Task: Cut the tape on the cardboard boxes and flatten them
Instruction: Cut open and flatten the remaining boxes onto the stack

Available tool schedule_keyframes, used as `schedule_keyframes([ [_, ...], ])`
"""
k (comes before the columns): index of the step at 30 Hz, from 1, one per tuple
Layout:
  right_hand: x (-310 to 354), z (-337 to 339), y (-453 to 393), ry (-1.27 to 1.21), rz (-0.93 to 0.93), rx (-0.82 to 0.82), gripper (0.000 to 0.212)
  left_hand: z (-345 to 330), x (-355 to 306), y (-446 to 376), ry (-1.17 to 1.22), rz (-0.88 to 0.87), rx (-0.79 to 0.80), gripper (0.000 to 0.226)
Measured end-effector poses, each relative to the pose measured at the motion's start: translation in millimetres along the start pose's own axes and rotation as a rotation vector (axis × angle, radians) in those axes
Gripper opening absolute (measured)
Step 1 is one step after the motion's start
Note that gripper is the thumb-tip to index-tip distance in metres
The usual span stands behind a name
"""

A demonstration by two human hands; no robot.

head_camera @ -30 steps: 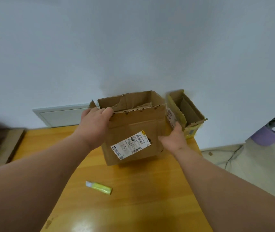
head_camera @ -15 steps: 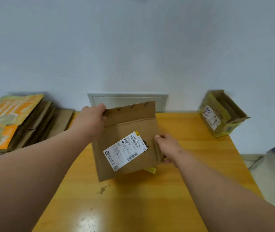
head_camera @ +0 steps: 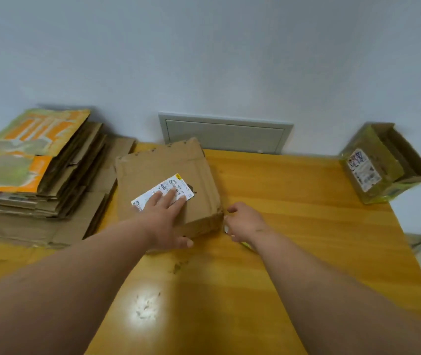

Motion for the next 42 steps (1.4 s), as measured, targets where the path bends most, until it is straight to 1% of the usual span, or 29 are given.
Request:
schedule_keyframes([
  [1, -4, 3, -3, 0.049, 0.022, -0.010, 0.037, -7, 0, -2, -0.025, -0.005, -0.002, 0.115],
  [2, -10, 6, -6, 0.101, 0.036, -0.018, 0.036, -11, 1, -5, -0.037, -0.002, -0.039, 0.114],
  [6, -41, 4, -22, 0.355, 0.060, 0.027, 0.042, -12, 3, -14, -0.074, 0.040, -0.248, 0.107],
  [8, -53, -4, -30, 0.488, 0.079, 0.037, 0.047, -8, 6, -18, -0.055, 0.094, -0.315, 0.108],
  [10, -62, -13, -36, 0.566, 0.110, 0.044, 0.048, -4, 12, -22, -0.043, 0.131, -0.361, 0.112],
  [13, -72, -22, -41, 0.685, 0.184, 0.017, 0.045, -2, 18, -28, -0.065, 0.114, -0.351, 0.114],
  [15, -73, -24, -44, 0.737, 0.242, -0.020, 0.039, -1, 20, -32, -0.050, 0.105, -0.326, 0.113],
  [18, -73, -24, -51, 0.731, 0.248, 0.035, 0.029, 7, 20, -33, -0.049, 0.103, -0.325, 0.112],
  [20, -71, -15, -58, 0.617, 0.178, 0.064, 0.026, 15, 19, -34, -0.038, 0.105, -0.330, 0.110],
  [21, -69, -7, -62, 0.494, 0.127, 0.040, 0.025, 20, 20, -35, -0.024, 0.109, -0.331, 0.109],
  [23, -63, 12, -70, 0.159, 0.015, -0.057, 0.022, 32, 22, -39, -0.001, 0.115, -0.316, 0.107],
  [25, -53, 24, -77, -0.127, -0.063, -0.116, 0.023, 43, 24, -43, 0.006, 0.114, -0.294, 0.105],
  [27, -33, 27, -83, -0.343, -0.058, -0.101, 0.026, 53, 26, -47, 0.014, 0.108, -0.278, 0.104],
  [28, -21, 26, -83, -0.414, -0.040, -0.084, 0.025, 59, 28, -48, 0.027, 0.106, -0.274, 0.103],
  [31, 11, 19, -81, -0.495, 0.001, -0.003, 0.016, 76, 33, -49, 0.075, 0.112, -0.270, 0.099],
  [34, 27, 18, -82, -0.531, 0.014, -0.024, 0.015, 91, 40, -49, 0.148, 0.161, -0.314, 0.084],
  [36, 34, 20, -82, -0.552, 0.018, -0.080, 0.016, 101, 40, -51, 0.176, 0.154, -0.433, 0.066],
  [39, 51, 24, -78, -0.592, 0.057, -0.132, 0.017, 115, 34, -49, 0.108, 0.066, -0.672, 0.043],
  [40, 59, 24, -76, -0.610, 0.075, -0.139, 0.018, 118, 32, -48, 0.052, 0.049, -0.710, 0.042],
  [42, 74, 22, -72, -0.637, 0.097, -0.152, 0.017, 121, 31, -49, -0.095, 0.028, -0.717, 0.051],
])
Point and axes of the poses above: each hand's wrist, its own y-axis away from the middle knuckle, its own z-axis out of the back of the hand, x = y × z, the point moved 5 cm from there along -y, towards the middle knuckle, and after that the axes turned 3 degrees about -y, right-handed, at the moved point
